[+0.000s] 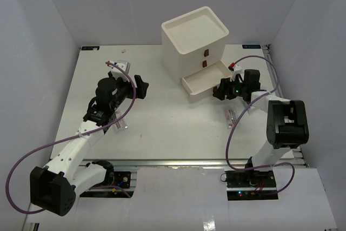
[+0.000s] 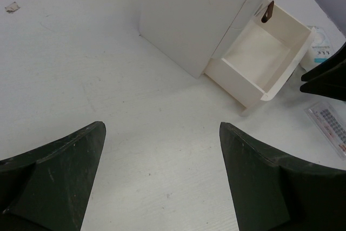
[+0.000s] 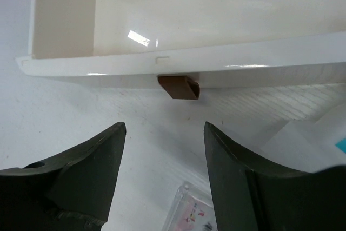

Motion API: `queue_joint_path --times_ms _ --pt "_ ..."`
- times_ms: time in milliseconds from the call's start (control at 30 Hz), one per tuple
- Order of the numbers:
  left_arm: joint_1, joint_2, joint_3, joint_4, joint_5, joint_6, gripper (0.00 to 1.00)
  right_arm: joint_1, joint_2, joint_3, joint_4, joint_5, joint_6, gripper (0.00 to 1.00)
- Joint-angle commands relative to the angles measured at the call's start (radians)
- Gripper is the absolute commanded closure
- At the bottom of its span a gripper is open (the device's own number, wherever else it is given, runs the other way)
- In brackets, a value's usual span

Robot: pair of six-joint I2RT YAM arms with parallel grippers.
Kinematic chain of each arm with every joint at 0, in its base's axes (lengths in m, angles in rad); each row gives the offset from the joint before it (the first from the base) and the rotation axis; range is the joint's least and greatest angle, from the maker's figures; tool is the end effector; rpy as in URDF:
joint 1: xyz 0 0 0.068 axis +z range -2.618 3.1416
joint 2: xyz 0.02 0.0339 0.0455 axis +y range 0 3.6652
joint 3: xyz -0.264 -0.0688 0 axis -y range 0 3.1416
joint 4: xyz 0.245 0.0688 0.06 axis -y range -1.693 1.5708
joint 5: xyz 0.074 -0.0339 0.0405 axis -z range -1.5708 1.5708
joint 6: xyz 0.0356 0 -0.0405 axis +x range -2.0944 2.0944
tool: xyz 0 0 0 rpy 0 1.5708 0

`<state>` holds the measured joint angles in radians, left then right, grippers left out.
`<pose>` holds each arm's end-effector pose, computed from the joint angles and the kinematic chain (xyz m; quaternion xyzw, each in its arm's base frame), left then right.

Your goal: Organize the makeup

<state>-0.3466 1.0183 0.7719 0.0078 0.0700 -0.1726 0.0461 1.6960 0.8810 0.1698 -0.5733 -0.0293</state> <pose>0.2250 -0.0839 0.3108 0.0898 0.7809 -0.1851 0.5898 0.3464 0.0353 0.1758 -0.1585 0.8529 0.2566 0.4261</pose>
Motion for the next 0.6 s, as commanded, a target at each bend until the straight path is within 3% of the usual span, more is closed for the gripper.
queue_joint_path --times_ms 0,167,267,400,567 --pt "0.004 -0.04 0.009 0.012 0.013 0.001 0.02 -0.003 -0.14 0.047 -0.142 -0.029 -0.145 0.32" --pt "0.004 -0.06 0.008 0.012 0.022 -0.001 0.02 -0.003 -0.248 0.1 -0.384 0.031 -0.323 0.23" --pt "0.004 -0.07 0.007 0.012 0.031 -0.005 0.02 -0.003 -0.293 0.119 -0.485 0.103 -0.432 0.13" --pt "0.004 -0.081 0.007 0.015 0.04 -0.01 0.02 -0.015 -0.32 0.124 -0.55 0.214 -0.465 0.11" --pt "0.004 -0.094 0.006 0.016 0.05 -0.016 0.02 -0.028 -0.35 0.127 -0.591 0.19 -0.491 0.11"
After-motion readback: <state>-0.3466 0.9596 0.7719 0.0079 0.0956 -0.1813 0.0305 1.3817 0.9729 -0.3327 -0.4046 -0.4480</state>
